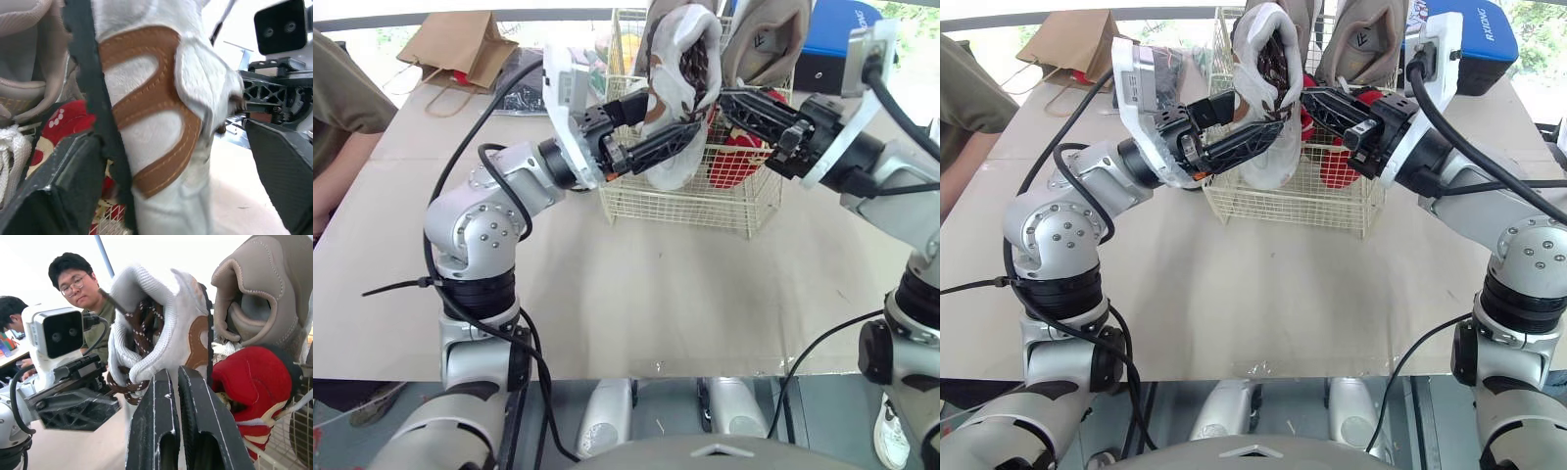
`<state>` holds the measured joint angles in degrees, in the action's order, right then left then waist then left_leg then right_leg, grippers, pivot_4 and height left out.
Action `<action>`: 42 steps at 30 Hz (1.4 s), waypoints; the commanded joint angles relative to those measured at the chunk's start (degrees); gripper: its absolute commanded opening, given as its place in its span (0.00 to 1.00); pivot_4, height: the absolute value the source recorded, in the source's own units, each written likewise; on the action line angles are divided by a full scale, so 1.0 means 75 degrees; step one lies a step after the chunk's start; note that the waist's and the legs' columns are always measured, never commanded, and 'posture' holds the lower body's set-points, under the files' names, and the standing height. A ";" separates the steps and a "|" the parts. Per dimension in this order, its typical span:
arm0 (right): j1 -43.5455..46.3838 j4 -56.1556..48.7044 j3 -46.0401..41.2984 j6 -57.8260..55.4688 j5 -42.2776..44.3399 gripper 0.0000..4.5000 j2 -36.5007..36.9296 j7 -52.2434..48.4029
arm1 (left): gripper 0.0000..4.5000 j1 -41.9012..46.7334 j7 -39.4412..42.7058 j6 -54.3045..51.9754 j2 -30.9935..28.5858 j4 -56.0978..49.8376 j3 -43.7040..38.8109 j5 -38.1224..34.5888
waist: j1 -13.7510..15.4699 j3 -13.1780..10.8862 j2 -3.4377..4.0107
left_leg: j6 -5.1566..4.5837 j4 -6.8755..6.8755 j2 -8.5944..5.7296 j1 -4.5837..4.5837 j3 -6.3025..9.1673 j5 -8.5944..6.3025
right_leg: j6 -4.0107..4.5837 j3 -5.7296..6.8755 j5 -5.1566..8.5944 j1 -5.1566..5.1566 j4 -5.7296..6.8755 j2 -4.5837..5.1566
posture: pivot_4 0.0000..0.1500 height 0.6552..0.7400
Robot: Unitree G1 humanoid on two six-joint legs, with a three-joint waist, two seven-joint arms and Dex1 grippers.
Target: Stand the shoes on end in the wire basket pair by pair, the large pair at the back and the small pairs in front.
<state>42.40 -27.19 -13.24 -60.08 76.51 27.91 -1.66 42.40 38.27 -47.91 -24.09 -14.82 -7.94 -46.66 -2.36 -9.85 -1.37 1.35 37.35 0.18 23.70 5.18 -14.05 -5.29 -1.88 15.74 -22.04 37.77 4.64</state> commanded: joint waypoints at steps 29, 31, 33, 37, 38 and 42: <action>0.0266 0.0430 0.0459 0.0670 0.1663 0.55 0.0228 0.1362 | 0.61 -0.0177 0.0902 0.0448 -0.0338 -0.0452 0.0385 -0.0362 | -0.0002 0.0000 0.0000 | 0.0000 -0.0003 0.0001 0.0001 -0.0001 0.0000 | 0.0000 0.0000 0.0000 0.0000 -0.0016 0.0000 | 1.00 1.00; 0.0321 0.0529 0.0434 0.0809 0.2102 0.30 0.0142 0.1557 | 0.37 -0.0208 0.0946 0.0511 -0.0368 -0.0475 0.0413 -0.0343 | -0.0003 0.0000 0.0000 | -0.0001 -0.0003 0.0001 0.0001 -0.0002 0.0000 | 0.0000 -0.0001 0.0000 -0.0001 -0.0017 0.0000 | 1.00 1.00; 0.0330 0.0544 0.0450 0.0853 0.2301 0.11 0.0184 0.1664 | 0.20 -0.0223 0.0938 0.0535 -0.0381 -0.0485 0.0413 -0.0354 | 0.0013 -0.0001 0.0000 | -0.0001 -0.0003 0.0003 0.0001 0.0000 -0.0001 | 0.0000 -0.0001 0.0001 -0.0001 -0.0016 -0.0002 | 1.00 1.00; 0.0306 0.0500 0.0548 0.0876 0.2477 0.00 0.0312 0.1710 | 0.14 -0.0199 0.0836 0.0523 -0.0365 -0.0428 0.0361 -0.0403 | 0.0015 -0.0001 0.0000 | -0.0002 -0.0003 0.0002 0.0005 -0.0002 -0.0001 | 0.0000 0.0000 0.0001 0.0000 -0.0016 0.0000 | 1.00 1.00; 0.0306 0.0470 0.0580 0.0855 0.2449 0.00 0.0356 0.1675 | 0.14 -0.0166 0.0783 0.0515 -0.0351 -0.0392 0.0336 -0.0405 | 0.0012 -0.0001 0.0000 | -0.0003 -0.0003 0.0002 0.0005 -0.0002 -0.0002 | 0.0000 0.0000 0.0001 0.0000 -0.0016 -0.0001 | 1.00 1.00; 0.0285 0.0306 0.0632 0.0850 0.2161 0.00 0.0543 0.1413 | 0.32 0.0035 0.0345 0.0094 -0.0270 -0.0140 -0.0067 -0.0867 | 0.0004 -0.0001 0.0000 | -0.0006 -0.0004 0.0002 0.0003 -0.0001 -0.0004 | 0.0000 0.0000 0.0001 -0.0001 -0.0017 -0.0001 | 1.00 1.00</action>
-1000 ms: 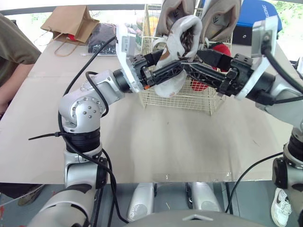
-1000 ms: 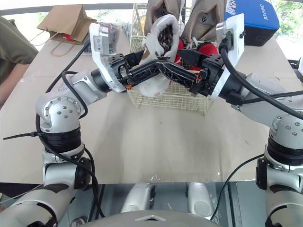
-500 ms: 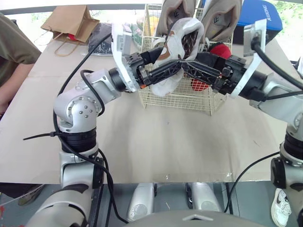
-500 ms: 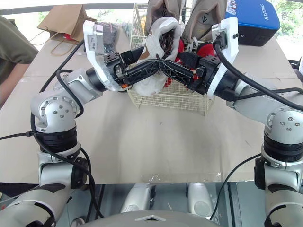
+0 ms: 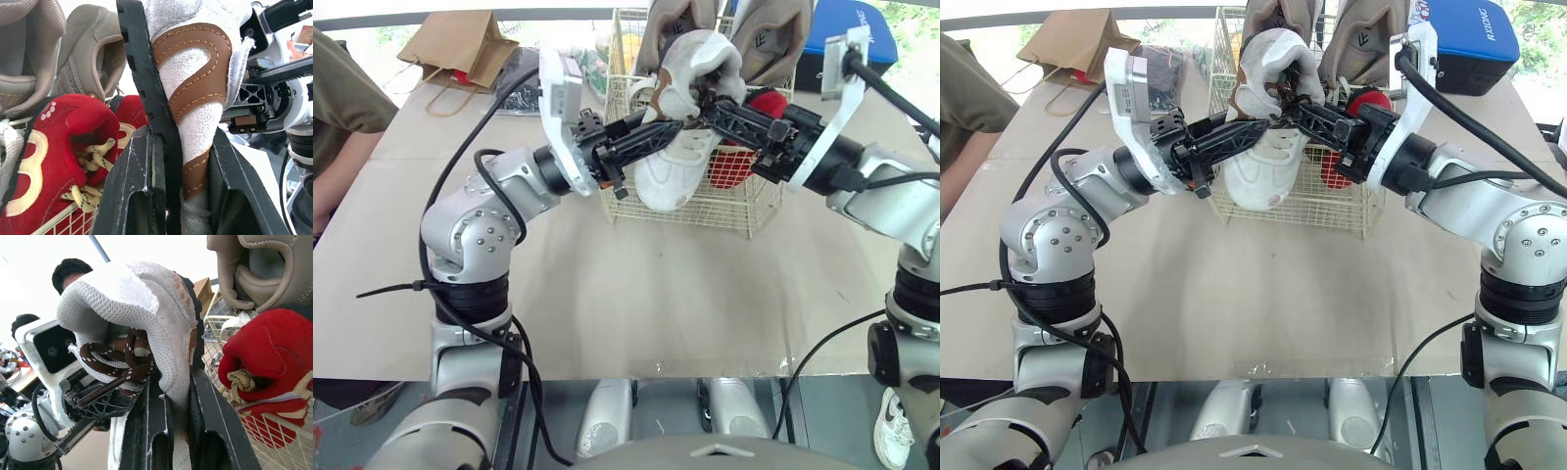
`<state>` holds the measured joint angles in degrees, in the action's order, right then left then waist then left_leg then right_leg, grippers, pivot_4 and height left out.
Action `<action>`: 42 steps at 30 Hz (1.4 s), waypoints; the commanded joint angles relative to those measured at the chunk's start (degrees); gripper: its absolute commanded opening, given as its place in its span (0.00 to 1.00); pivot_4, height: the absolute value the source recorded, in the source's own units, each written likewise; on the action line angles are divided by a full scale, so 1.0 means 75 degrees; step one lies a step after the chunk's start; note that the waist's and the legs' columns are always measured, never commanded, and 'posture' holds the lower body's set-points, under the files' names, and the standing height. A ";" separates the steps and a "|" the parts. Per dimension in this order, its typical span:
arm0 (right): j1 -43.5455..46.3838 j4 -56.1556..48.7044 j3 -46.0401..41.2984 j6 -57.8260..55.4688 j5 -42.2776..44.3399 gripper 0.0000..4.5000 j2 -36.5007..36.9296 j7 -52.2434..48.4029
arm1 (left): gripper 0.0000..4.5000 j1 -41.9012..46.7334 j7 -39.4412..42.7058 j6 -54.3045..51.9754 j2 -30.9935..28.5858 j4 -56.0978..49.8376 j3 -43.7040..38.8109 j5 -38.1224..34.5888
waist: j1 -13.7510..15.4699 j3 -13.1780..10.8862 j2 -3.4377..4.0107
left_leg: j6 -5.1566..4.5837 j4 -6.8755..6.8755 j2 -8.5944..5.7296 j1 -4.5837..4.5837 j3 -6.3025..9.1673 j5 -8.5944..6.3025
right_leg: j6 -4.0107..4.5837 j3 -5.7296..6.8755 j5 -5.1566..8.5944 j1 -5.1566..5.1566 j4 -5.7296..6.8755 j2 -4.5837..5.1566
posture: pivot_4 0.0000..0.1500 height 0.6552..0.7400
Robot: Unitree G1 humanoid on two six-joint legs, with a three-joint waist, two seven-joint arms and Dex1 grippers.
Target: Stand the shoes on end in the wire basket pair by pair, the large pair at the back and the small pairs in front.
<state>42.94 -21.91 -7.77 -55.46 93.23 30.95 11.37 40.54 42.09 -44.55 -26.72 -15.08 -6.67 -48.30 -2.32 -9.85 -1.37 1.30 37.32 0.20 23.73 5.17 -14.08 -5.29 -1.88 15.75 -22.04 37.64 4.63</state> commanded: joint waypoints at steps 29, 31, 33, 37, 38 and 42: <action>-0.4058 -0.2144 0.1056 0.3758 -0.9184 0.00 0.0391 -0.1639 | 0.90 -0.3440 0.0454 -0.0267 -0.2524 -0.2921 -0.1538 -0.1682 | 0.0215 0.0007 -0.0012 | -0.0018 -0.0022 0.0003 -0.0058 -0.0012 -0.0011 | 0.0003 -0.0031 0.0002 0.0041 -0.0014 -0.0006 | 1.00 1.00; -0.4473 -0.1979 0.1086 0.4114 -0.9427 0.00 0.0232 -0.1965 | 0.90 -0.3453 0.0455 -0.0236 -0.2565 -0.2913 -0.1501 -0.1695 | 0.0209 0.0005 -0.0008 | -0.0018 -0.0024 0.0002 -0.0059 -0.0015 -0.0011 | 0.0003 -0.0032 0.0002 0.0044 -0.0017 -0.0005 | 1.00 1.00; -0.4741 -0.1765 0.0976 0.4437 -0.9560 0.26 0.0110 -0.2244 | 0.91 -0.3460 0.0481 -0.0195 -0.2596 -0.2875 -0.1468 -0.1660 | 0.0194 0.0004 -0.0007 | -0.0018 -0.0024 0.0002 -0.0063 -0.0021 -0.0011 | 0.0003 -0.0040 0.0002 0.0044 -0.0015 -0.0005 | 1.00 1.00; -0.4855 -0.1720 0.0768 0.4579 -0.9726 0.58 0.0107 -0.2644 | 0.91 -0.3399 0.0486 -0.0165 -0.2658 -0.2781 -0.1428 -0.1637 | 0.0184 0.0004 -0.0007 | -0.0019 -0.0041 0.0003 -0.0112 -0.0034 -0.0012 | 0.0004 -0.0061 0.0003 0.0069 -0.0010 -0.0008 | 1.00 1.00; -0.4865 -0.1764 0.0724 0.4532 -0.9728 0.66 0.0109 -0.2720 | 0.91 -0.3396 0.0490 -0.0152 -0.2670 -0.2760 -0.1427 -0.1625 | 0.0184 0.0004 -0.0007 | -0.0019 -0.0044 0.0004 -0.0113 -0.0034 -0.0012 | 0.0004 -0.0062 0.0003 0.0068 -0.0010 -0.0010 | 1.00 1.00; -0.4813 -0.2102 0.0448 0.4081 -0.9681 0.98 0.0239 -0.2918 | 0.91 -0.3366 0.0348 -0.0169 -0.2612 -0.2676 -0.1439 -0.1650 | 0.0184 0.0004 -0.0006 | -0.0019 -0.0045 0.0005 -0.0114 -0.0035 -0.0012 | 0.0004 -0.0065 0.0004 0.0068 -0.0010 -0.0012 | 1.00 1.00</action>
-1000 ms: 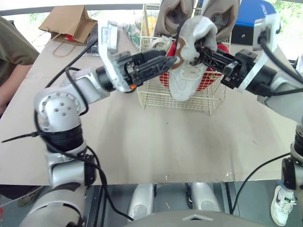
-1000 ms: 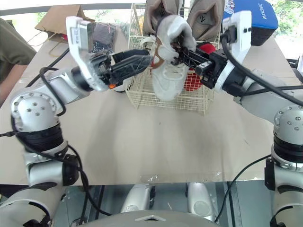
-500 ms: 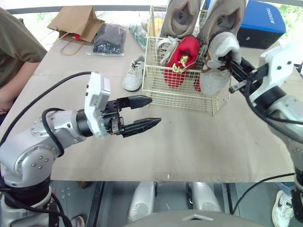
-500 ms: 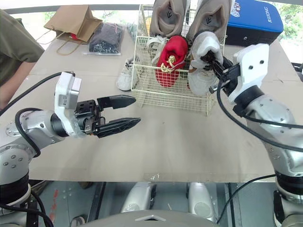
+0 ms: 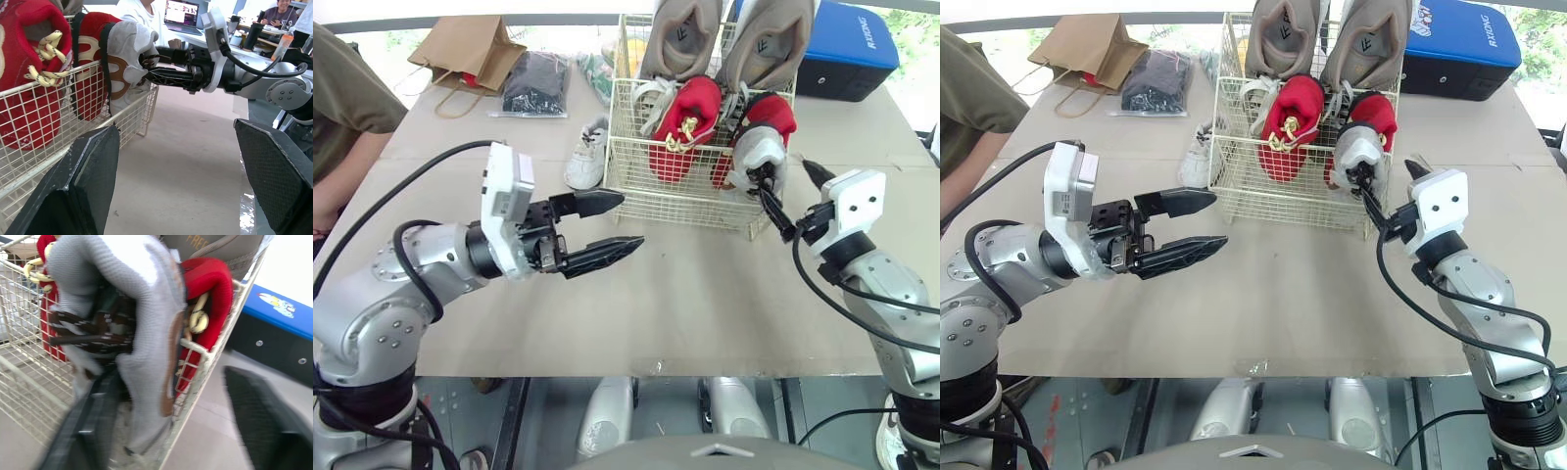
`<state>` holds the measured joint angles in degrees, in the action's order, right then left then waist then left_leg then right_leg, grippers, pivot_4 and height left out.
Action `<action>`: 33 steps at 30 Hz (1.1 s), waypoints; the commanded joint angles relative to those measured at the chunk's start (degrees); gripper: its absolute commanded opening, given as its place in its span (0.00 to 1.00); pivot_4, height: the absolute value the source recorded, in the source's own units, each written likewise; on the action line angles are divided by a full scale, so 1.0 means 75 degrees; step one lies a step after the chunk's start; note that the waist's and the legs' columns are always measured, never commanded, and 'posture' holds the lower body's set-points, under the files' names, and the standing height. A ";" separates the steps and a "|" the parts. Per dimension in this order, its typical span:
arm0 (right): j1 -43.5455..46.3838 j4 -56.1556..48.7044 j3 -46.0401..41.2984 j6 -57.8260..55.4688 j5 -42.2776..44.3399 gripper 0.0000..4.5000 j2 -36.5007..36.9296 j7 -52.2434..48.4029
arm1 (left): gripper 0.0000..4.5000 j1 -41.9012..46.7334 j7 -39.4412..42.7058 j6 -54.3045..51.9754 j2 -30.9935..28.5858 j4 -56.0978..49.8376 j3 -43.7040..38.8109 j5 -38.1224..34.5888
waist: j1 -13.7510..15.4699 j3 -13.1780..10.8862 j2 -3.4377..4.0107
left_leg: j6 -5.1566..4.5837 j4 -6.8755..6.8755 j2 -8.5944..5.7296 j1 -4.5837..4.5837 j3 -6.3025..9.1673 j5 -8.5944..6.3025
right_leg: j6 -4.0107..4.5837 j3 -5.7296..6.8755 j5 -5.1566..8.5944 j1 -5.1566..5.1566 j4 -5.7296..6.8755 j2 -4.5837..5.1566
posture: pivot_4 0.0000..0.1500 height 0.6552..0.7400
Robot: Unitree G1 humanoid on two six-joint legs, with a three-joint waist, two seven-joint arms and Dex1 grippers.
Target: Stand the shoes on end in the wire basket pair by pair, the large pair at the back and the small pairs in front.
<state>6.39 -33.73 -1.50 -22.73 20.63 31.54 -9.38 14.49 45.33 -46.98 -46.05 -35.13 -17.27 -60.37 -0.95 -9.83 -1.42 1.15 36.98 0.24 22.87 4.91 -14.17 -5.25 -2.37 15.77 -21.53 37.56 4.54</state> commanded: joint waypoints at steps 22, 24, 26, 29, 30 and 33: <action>-0.0096 -0.2888 -0.2745 -0.1714 0.4796 0.98 0.2942 -0.2406 | 0.91 0.7160 -0.1369 0.1534 0.1375 1.3717 0.1946 0.5077 | 0.0054 0.0012 -0.0049 | 0.0001 0.0032 -0.0013 0.0075 0.0031 0.0000 | -0.0007 0.0048 -0.0001 -0.0024 -0.0024 0.0005 | 1.00 1.00; -0.0225 -0.3060 -0.2844 -0.1775 0.4879 0.98 0.2941 -0.2161 | 0.91 0.7435 -0.1149 0.1679 0.1719 1.4348 0.1973 0.5454 | 0.0011 0.0012 -0.0050 | 0.0027 0.0045 -0.0015 0.0115 0.0036 0.0016 | -0.0009 0.0064 -0.0002 -0.0048 -0.0023 0.0008 | 1.00 1.00; -0.0350 -0.3213 -0.2971 -0.1815 0.5026 0.98 0.2949 -0.1891 | 0.91 0.7614 -0.1191 0.1634 0.1983 1.4718 0.1757 0.5602 | 0.0030 0.0012 -0.0050 | 0.0027 0.0041 -0.0013 0.0112 0.0039 0.0016 | -0.0010 0.0077 -0.0001 -0.0047 -0.0021 0.0013 | 1.00 1.00; -0.0592 -0.3458 -0.3129 -0.1802 0.5281 1.00 0.3092 -0.1506 | 0.85 0.7702 -0.1201 0.1613 0.2151 1.4935 0.1490 0.5748 | 0.0093 0.0012 -0.0049 | 0.0001 0.0045 -0.0013 0.0113 0.0062 0.0001 | -0.0009 0.0106 -0.0001 -0.0039 -0.0008 0.0016 | 1.00 1.00; -0.0770 -0.3491 -0.3198 -0.1685 0.5433 1.00 0.3253 -0.1364 | 0.79 0.7698 -0.1300 0.1644 0.2190 1.4982 0.1288 0.5718 | 0.0096 0.0013 -0.0049 | 0.0000 0.0051 -0.0014 0.0112 0.0066 0.0001 | -0.0009 0.0110 -0.0001 -0.0035 -0.0004 0.0017 | 1.00 1.00; -0.1212 -0.3502 -0.3250 -0.1350 0.5748 1.00 0.3652 -0.1047 | 0.55 0.7684 -0.1395 0.1606 0.2118 1.5023 0.0748 0.5595 | 0.0078 0.0018 -0.0056 | -0.0001 0.0060 -0.0017 0.0101 0.0069 0.0000 | -0.0010 0.0113 0.0000 -0.0017 0.0004 0.0022 | 1.00 1.00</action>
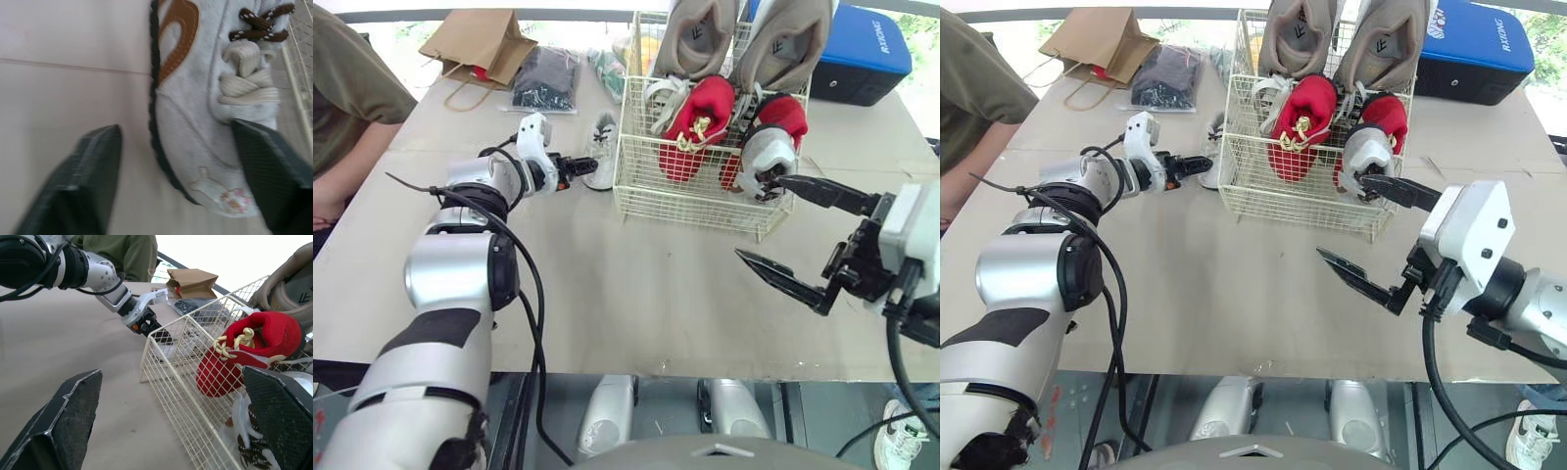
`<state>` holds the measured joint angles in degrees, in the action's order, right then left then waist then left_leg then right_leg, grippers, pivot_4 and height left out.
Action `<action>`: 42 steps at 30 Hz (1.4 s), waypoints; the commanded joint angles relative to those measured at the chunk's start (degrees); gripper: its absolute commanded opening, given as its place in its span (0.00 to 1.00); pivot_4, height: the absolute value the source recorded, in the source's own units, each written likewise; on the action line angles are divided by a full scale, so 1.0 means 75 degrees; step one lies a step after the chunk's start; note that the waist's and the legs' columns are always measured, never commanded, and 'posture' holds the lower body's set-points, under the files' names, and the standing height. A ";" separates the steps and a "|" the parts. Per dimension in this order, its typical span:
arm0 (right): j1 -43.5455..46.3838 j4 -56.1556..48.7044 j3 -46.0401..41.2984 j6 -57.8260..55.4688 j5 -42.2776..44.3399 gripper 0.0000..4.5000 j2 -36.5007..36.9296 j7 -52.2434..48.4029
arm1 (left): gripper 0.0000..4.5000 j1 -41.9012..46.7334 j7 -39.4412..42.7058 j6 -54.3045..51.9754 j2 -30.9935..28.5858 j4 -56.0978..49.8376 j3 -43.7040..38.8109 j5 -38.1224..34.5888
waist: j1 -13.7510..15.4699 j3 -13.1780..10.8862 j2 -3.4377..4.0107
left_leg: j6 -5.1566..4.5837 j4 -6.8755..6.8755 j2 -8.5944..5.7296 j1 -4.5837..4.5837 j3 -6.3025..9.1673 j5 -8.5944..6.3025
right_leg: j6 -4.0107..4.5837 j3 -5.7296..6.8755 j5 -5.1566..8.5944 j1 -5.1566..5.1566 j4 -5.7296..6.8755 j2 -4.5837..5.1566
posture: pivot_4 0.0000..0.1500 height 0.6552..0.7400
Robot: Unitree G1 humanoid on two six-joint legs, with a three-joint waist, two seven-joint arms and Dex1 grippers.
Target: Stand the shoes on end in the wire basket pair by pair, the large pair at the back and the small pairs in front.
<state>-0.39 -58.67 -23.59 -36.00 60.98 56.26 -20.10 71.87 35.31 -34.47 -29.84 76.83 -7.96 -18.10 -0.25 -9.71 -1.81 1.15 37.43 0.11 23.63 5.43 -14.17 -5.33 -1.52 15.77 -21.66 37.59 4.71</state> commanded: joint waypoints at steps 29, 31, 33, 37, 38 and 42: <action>0.0718 0.1481 0.1610 0.0911 -0.1163 1.00 -0.0406 -0.1711 | 0.01 -0.6414 -0.0402 -0.5256 0.0019 -1.2831 -0.4080 -0.2651 | 0.0139 0.0011 -0.0023 | 0.0037 0.0006 -0.0003 -0.0005 0.0028 0.0020 | 0.0006 0.0020 -0.0001 0.0009 0.0002 0.0016 | 1.00 1.00; 0.0779 0.1528 0.1695 0.0913 -0.1324 1.00 -0.0470 -0.1822 | 0.01 -0.6733 -0.0739 -0.5130 0.0225 -1.2999 -0.3940 -0.2551 | 0.0084 0.0012 -0.0021 | 0.0045 0.0001 -0.0003 -0.0014 0.0011 0.0025 | 0.0006 0.0005 -0.0001 0.0008 0.0002 0.0015 | 1.00 1.00; 0.0834 0.1537 0.1732 0.0884 -0.1365 1.00 -0.0546 -0.1886 | 0.01 -0.7132 -0.0776 -0.5027 0.0167 -1.3157 -0.3710 -0.2583 | -0.0050 0.0012 -0.0021 | 0.0043 -0.0008 0.0004 -0.0015 0.0012 0.0024 | 0.0007 0.0003 0.0000 0.0001 0.0002 0.0005 | 1.00 1.00; 0.0834 0.1464 0.1760 0.0840 -0.1441 1.00 -0.0593 -0.2024 | 0.01 -0.7881 -0.0724 -0.5562 -0.0498 -1.3041 -0.3195 -0.2620 | -0.0138 0.0010 -0.0018 | 0.0018 -0.0022 0.0009 -0.0025 0.0006 0.0010 | 0.0009 -0.0008 0.0001 -0.0005 0.0004 -0.0002 | 1.00 1.00; 0.0834 0.1456 0.1767 0.0832 -0.1471 1.00 -0.0600 -0.2052 | 0.01 -0.7913 -0.0735 -0.5737 -0.0614 -1.2940 -0.3150 -0.2678 | -0.0117 0.0010 -0.0018 | 0.0017 -0.0022 0.0009 -0.0027 0.0006 0.0009 | 0.0008 -0.0008 0.0001 -0.0004 0.0004 -0.0003 | 1.00 1.00; 0.0733 0.1389 0.1744 0.0821 -0.1566 1.00 -0.0644 -0.2116 | 0.25 -0.8008 0.0231 -0.5710 -0.1710 -1.2488 -0.2547 -0.2992 | -0.0050 0.0009 -0.0016 | 0.0014 -0.0023 0.0009 -0.0043 0.0005 0.0007 | 0.0010 -0.0008 0.0002 0.0010 0.0009 -0.0004 | 1.00 1.00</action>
<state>5.31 -46.31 -9.81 -30.07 49.56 51.58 -35.63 10.91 33.67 -77.95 -39.75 -17.57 -28.51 -39.04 -0.62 -9.64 -1.93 1.25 37.26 0.17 23.27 5.44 -14.12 -5.25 -1.58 15.79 -21.58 37.65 4.70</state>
